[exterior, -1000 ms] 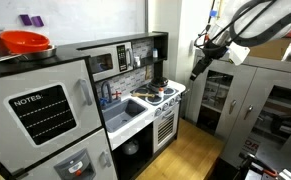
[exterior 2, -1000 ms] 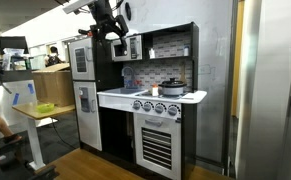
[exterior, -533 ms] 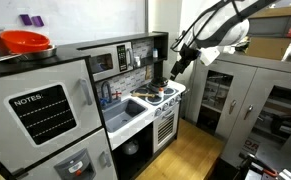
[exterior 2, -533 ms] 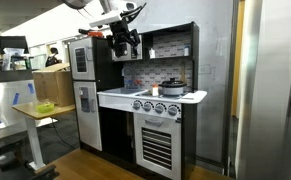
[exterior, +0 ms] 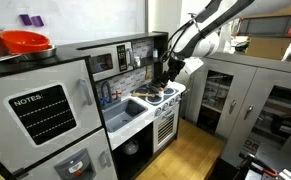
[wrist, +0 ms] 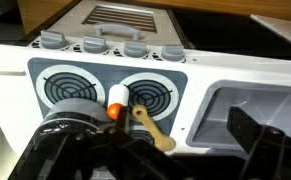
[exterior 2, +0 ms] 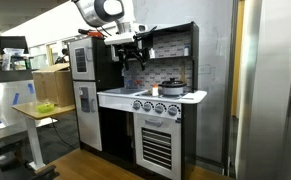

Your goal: Remove the white and red object from the stove and put it in the sink

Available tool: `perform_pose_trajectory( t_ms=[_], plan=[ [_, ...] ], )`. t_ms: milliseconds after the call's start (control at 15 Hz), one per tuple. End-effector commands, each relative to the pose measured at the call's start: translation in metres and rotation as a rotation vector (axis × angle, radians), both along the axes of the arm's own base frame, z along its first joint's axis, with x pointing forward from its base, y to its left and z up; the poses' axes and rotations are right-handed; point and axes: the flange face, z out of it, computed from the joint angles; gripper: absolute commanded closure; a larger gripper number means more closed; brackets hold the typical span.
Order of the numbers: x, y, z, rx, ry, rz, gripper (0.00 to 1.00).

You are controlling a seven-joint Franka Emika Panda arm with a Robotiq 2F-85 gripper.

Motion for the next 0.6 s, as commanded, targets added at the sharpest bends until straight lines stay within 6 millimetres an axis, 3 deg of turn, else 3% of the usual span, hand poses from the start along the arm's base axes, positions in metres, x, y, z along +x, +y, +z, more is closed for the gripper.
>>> perform_pose_trajectory(
  t_ms=[0, 333, 533],
  plan=[
    [0.001, 0.001, 0.003, -0.001, -0.003, -0.001, 0.00],
    [0.001, 0.001, 0.005, 0.001, -0.004, 0.000, 0.00],
    [0.009, -0.023, -0.020, 0.052, 0.018, -0.044, 0.00]
  ],
)
